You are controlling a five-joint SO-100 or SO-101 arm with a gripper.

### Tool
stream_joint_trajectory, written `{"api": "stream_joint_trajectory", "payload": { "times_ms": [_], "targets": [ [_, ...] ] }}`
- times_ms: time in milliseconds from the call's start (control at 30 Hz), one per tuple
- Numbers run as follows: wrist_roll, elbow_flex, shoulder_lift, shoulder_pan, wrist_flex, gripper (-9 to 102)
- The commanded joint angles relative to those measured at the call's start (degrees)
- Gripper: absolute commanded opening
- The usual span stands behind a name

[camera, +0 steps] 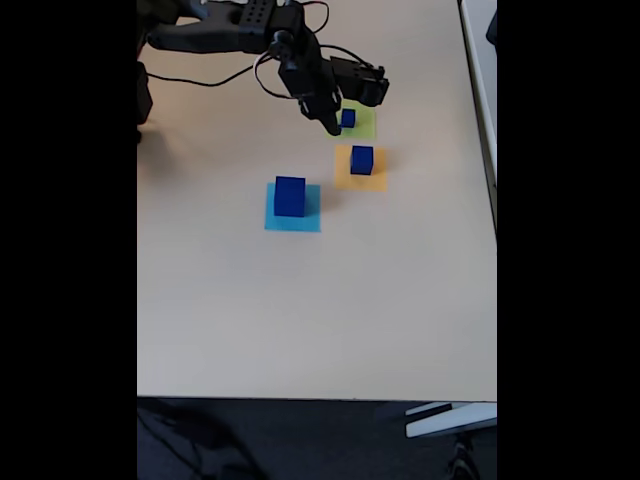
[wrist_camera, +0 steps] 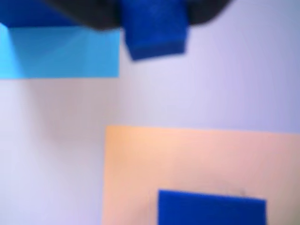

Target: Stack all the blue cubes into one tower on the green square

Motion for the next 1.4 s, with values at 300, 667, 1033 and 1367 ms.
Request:
{"api": "stream_joint_trajectory", "payload": {
  "times_ms": [300,667,1033,1367],
  "targets": [
    [-1.49,12.22,12.39,4.92,-1.05,0],
    [-1.93,22.94,14.85,8.79,-9.05,0],
    [-4.39,25.49,15.38,11.78,-10.63,0],
    [-4.48,27.42,15.38,12.57,-12.3,0]
  ]
}}
